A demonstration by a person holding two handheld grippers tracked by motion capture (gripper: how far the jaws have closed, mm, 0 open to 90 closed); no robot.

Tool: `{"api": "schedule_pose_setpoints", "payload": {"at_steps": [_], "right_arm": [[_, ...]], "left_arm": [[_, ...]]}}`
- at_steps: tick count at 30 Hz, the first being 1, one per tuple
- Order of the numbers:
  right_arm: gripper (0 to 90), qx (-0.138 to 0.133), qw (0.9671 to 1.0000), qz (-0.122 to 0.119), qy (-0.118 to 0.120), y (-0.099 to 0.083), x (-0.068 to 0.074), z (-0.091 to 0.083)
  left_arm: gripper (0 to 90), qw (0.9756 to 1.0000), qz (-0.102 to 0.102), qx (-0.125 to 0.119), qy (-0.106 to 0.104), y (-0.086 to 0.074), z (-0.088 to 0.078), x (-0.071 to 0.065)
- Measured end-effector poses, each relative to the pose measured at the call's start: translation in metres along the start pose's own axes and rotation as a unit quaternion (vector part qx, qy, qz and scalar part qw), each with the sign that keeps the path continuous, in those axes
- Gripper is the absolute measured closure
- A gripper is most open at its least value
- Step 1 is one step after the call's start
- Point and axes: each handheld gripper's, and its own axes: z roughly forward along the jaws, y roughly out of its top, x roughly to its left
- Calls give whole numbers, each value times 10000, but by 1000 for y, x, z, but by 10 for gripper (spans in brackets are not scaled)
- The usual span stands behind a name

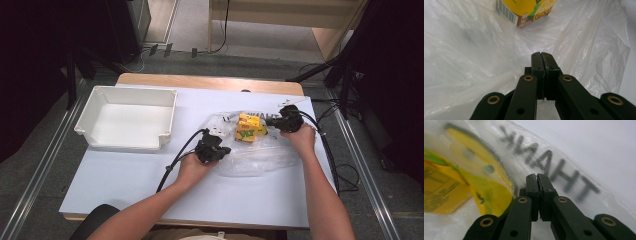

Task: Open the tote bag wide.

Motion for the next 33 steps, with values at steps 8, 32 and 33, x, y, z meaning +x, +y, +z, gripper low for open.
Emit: {"api": "schedule_pose_setpoints", "payload": {"at_steps": [8, 32, 33], "right_arm": [[900, -187, 9994, 190, -231, 4, -9, 13], [900, -487, 9983, 191, -241, 13, 6, -13], [900, -503, 9983, 171, -218, 13, 8, -17]], "left_arm": [[899, 9998, 155, 81, 32, -7, -2, -1], [899, 9996, 130, -225, -64, 8, -22, 2], [899, 9996, 95, -258, -111, 11, -24, 3]]}}
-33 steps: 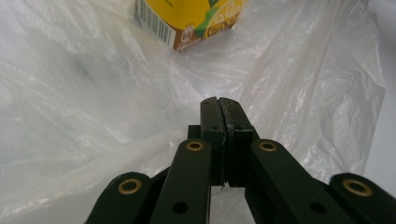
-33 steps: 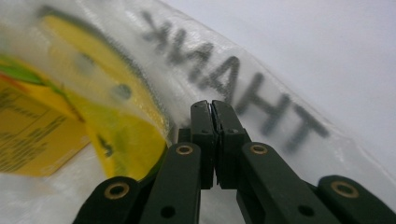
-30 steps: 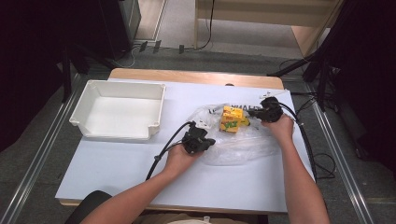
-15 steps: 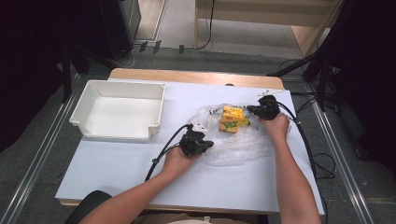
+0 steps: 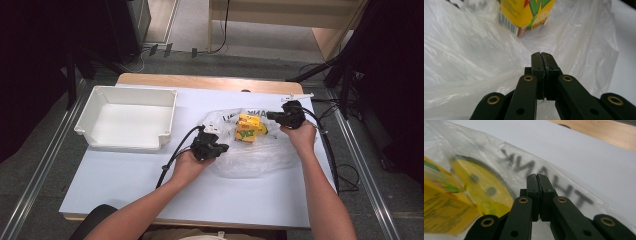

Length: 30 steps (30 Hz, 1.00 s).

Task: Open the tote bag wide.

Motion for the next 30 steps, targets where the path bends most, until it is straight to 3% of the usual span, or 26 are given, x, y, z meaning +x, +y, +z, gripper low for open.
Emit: {"api": "schedule_pose_setpoints", "payload": {"at_steps": [7, 9, 17, 24, 30], "right_arm": [[900, -137, 9998, -31, 132, 2, 15, -25], [900, -172, 9997, -147, 134, 1, 23, -32], [900, -76, 9993, -329, 166, -2, 37, -46], [900, -36, 9988, -407, 275, -7, 47, -55], [900, -79, 9983, -434, 386, -9, 57, -64]], "left_arm": [[897, 9999, 36, -125, -69, 21, -21, 0], [897, 9998, 41, -146, -91, 26, -24, 2], [892, 9996, 126, -233, -125, 43, -41, 0], [900, 9994, 266, -183, -138, 53, -47, -3], [900, 9996, 194, -127, -188, 69, -44, 5]]}}
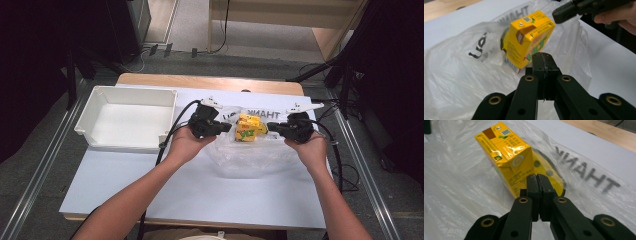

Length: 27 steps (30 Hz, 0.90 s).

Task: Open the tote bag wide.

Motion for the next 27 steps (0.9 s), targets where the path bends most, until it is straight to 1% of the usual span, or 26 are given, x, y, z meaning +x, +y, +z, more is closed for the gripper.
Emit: {"api": "schedule_pose_setpoints", "payload": {"at_steps": [4, 6, 7, 8, 9, 10, 11, 12, 15, 19, 21, 22, 23, 24, 25, 27], "right_arm": [[900, 0, 9999, -150, -42, -1, 6, -4], [900, 12, 9999, -167, -21, -2, 8, -6], [900, 18, 9998, -187, -11, -2, 10, -7], [900, 9, 9998, -200, 0, -3, 11, -8], [900, 12, 9998, -217, 19, -3, 12, -9], [900, 6, 9997, -229, 26, -3, 13, -9], [900, -12, 9997, -248, 42, -4, 14, -10], [900, -10, 9997, -250, 50, -5, 15, -10], [900, -57, 9993, -357, 71, -7, 18, -9], [900, 19, 9993, -375, 89, -12, 19, -5], [900, 35, 9994, -335, 98, -15, 19, -2], [900, 44, 9994, -325, 104, -17, 19, -1], [900, 46, 9994, -313, 111, -19, 19, 0], [900, 75, 9995, -278, 108, -21, 19, 2], [900, 70, 9995, -303, 103, -22, 19, 3], [900, 101, 9995, -268, 92, -25, 18, 4]], "left_arm": [[900, 10000, -20, -60, 33, 12, 4, 6], [900, 9999, 28, -44, 97, 19, 7, 8], [900, 9999, 48, -10, 104, 22, 8, 11], [900, 9999, 35, -36, 107, 24, 10, 13], [900, 9999, 73, -25, 122, 26, 12, 15], [900, 9998, 93, -20, 194, 29, 16, 18], [900, 9998, 98, -14, 198, 31, 19, 21], [900, 9998, 39, 4, 193, 33, 23, 25], [900, 9999, 12, -12, 171, 36, 30, 30], [900, 9998, 2, -31, 171, 37, 43, 38], [900, 9999, -122, 20, 100, 34, 52, 44], [900, 9998, -157, 88, 55, 32, 56, 47], [900, 9997, -175, 153, 70, 29, 61, 50], [900, 9997, -172, 173, 77, 28, 64, 50], [900, 9996, -109, 245, 82, 27, 67, 51], [900, 9991, 42, 395, 142, 23, 78, 50]]}}
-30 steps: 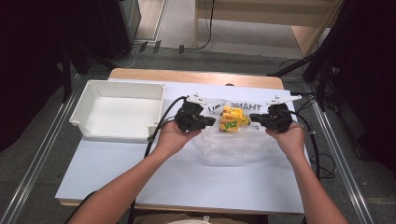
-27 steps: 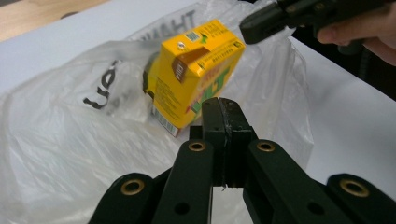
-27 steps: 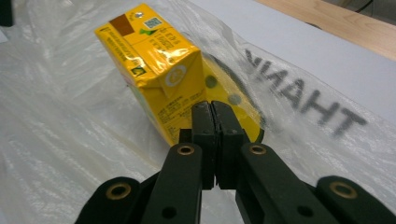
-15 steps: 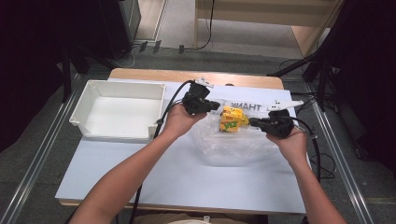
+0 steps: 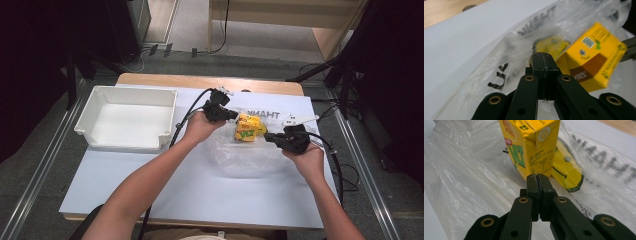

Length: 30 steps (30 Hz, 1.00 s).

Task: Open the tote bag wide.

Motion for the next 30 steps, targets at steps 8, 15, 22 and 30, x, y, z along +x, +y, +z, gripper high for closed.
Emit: {"api": "schedule_pose_setpoints", "payload": {"at_steps": [8, 15, 22, 30], "right_arm": [[900, -6, 10000, 33, 51, -10, -2, 6], [897, 42, 9999, 16, 119, -14, -2, 18], [897, 114, 9996, 63, 237, -19, 3, 30], [898, 264, 9983, -285, 437, -32, 17, 37]], "left_arm": [[900, 9999, -91, 141, 8, -7, 17, 2], [900, 9998, -208, 10, 50, -17, 28, 8], [900, 9992, -332, 0, 234, -25, 39, 15], [900, 9978, -392, 24, 534, -27, 42, 27]]}}
